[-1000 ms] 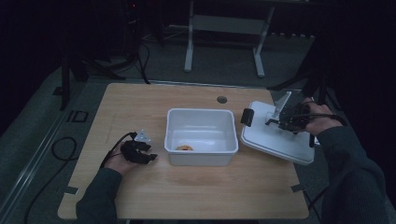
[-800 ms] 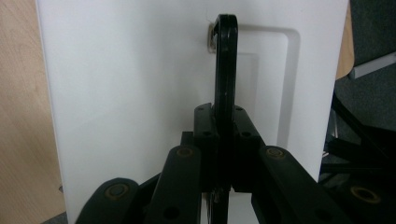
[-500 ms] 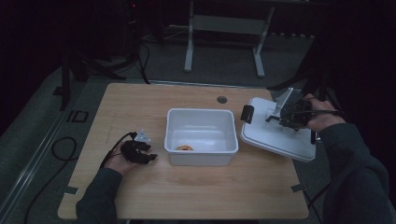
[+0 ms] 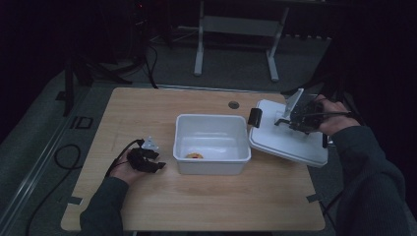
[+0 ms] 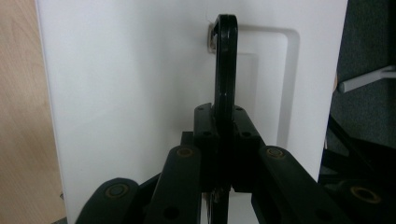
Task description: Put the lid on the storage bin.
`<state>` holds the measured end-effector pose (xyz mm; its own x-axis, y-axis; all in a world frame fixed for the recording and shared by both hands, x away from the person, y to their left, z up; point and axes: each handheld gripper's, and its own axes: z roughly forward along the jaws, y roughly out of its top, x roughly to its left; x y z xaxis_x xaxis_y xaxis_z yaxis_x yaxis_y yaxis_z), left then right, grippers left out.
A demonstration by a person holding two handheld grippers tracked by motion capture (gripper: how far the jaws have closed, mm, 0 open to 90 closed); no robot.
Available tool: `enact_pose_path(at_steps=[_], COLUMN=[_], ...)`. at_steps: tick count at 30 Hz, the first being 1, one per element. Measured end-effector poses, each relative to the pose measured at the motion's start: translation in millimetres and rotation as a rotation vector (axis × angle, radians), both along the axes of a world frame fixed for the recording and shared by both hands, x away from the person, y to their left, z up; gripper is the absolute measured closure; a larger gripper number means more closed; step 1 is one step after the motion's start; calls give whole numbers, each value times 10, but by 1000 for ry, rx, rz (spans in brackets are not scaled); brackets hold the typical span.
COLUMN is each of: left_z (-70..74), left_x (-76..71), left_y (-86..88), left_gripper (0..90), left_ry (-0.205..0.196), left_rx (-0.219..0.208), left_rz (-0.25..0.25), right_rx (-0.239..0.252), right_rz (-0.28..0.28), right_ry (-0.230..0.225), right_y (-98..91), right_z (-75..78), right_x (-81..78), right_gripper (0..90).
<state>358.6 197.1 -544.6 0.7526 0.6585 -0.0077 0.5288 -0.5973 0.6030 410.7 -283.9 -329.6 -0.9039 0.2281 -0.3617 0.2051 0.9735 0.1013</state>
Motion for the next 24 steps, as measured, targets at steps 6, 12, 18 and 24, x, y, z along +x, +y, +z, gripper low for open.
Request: enact_pose_path(at_steps=[6,12,18,24], left_z=[-1,-2,-1,-2], left_x=[-2,-1,-1,-2], left_y=[3,4,5,7], left_gripper=[481,481,480,480], left_ry=[-2,-2,-2,-3], left_rx=[-1,-1,0,-1], left_rz=[0,-2,-3,-4], right_rx=[-1,9,13,18], right_rz=[14,34,53,70], right_ry=[-2,4,9,15], right_y=[75,165,250,331], right_z=[32,27,13,7], right_x=[1,9,22,28], right_gripper=[841,842,841,841])
